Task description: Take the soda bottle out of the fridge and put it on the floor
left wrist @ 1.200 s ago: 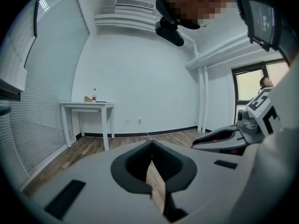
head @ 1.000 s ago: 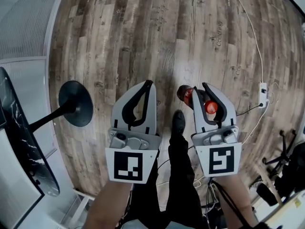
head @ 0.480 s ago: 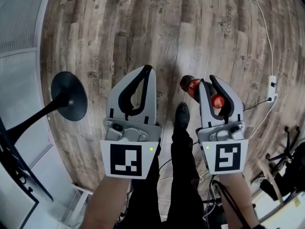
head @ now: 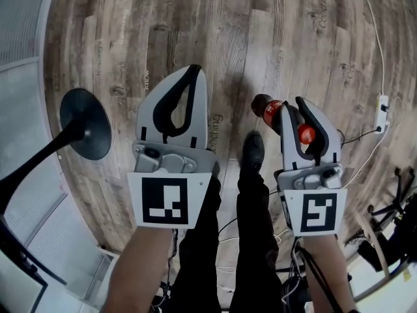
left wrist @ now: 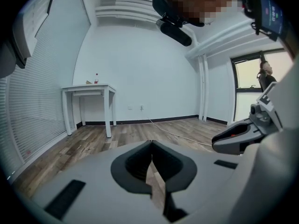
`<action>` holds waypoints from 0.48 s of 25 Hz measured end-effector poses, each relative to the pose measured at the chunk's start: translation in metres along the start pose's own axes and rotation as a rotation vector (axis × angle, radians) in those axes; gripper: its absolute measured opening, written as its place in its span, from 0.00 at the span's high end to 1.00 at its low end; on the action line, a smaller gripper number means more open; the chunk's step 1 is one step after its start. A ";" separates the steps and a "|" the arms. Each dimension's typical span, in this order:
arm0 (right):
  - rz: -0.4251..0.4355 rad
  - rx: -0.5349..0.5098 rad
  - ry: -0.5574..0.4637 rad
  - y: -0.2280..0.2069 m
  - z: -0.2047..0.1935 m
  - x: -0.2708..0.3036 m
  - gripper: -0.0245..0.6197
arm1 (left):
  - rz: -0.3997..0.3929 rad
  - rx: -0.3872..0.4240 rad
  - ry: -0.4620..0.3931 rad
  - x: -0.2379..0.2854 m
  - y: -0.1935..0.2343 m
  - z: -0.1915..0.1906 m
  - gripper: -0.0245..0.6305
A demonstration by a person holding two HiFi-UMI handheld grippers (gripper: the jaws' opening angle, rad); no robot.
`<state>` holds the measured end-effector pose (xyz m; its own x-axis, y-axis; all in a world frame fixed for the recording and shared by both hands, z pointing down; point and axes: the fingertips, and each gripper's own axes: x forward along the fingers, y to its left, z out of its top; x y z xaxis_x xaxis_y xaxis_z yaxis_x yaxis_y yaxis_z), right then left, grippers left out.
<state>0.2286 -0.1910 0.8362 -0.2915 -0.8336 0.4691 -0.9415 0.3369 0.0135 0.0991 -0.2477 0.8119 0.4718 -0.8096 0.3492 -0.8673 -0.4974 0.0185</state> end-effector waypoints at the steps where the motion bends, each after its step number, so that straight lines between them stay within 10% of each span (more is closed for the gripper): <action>1: -0.001 0.001 0.004 0.000 -0.006 0.001 0.83 | -0.004 0.001 0.001 0.001 -0.001 -0.006 0.94; 12: 0.001 0.005 0.046 0.004 -0.057 0.012 0.83 | -0.041 0.043 0.024 0.014 -0.007 -0.050 0.94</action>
<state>0.2308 -0.1748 0.8926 -0.2848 -0.8121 0.5093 -0.9419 0.3357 0.0086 0.1038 -0.2394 0.8637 0.5023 -0.7811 0.3710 -0.8396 -0.5431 -0.0065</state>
